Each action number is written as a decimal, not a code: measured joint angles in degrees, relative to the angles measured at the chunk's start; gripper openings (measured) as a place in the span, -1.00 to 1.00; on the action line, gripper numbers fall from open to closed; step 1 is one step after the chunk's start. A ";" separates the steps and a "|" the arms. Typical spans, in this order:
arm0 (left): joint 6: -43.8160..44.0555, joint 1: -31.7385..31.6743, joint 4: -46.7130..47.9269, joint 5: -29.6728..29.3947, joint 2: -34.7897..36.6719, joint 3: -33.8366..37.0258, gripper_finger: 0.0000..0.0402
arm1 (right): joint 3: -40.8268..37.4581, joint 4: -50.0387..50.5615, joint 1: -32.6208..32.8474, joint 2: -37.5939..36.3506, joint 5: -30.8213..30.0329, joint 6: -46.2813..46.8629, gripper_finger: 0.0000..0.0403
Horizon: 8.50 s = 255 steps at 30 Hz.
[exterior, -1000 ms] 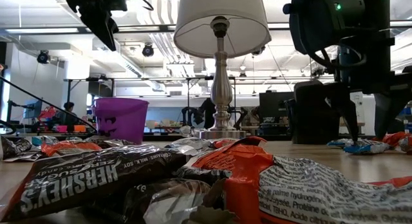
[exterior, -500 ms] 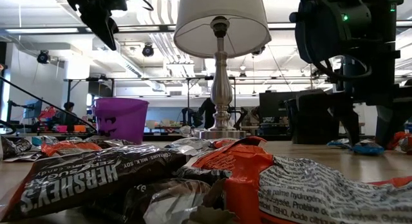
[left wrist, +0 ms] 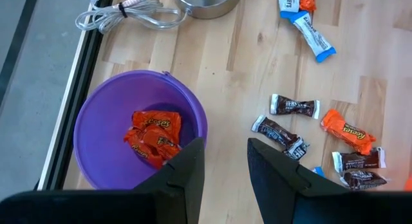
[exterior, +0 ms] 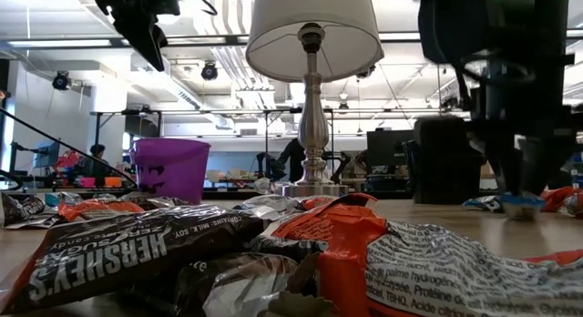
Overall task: Sort candy
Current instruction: Put the white chocolate into the black bin, then put the black chocolate into the orange bucket
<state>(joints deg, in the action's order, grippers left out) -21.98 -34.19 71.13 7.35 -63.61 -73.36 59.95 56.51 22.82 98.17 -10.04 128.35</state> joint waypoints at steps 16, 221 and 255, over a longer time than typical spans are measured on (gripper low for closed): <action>-1.09 0.02 0.07 -0.07 0.00 0.01 -0.50 | 12.02 24.15 1.64 -1.17 -5.61 -3.35 -0.91; 61.69 35.06 -17.04 -8.22 -30.01 5.69 -1.00 | 7.29 10.32 -48.95 -41.16 -13.94 -89.54 -0.34; 75.07 76.95 3.23 -3.23 -15.82 -9.08 -1.00 | 7.29 10.41 -48.95 -41.07 -13.44 -84.06 -0.34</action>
<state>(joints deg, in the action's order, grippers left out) 53.10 42.76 74.36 4.13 -79.43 -82.43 67.24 66.92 -26.13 57.10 -23.49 44.29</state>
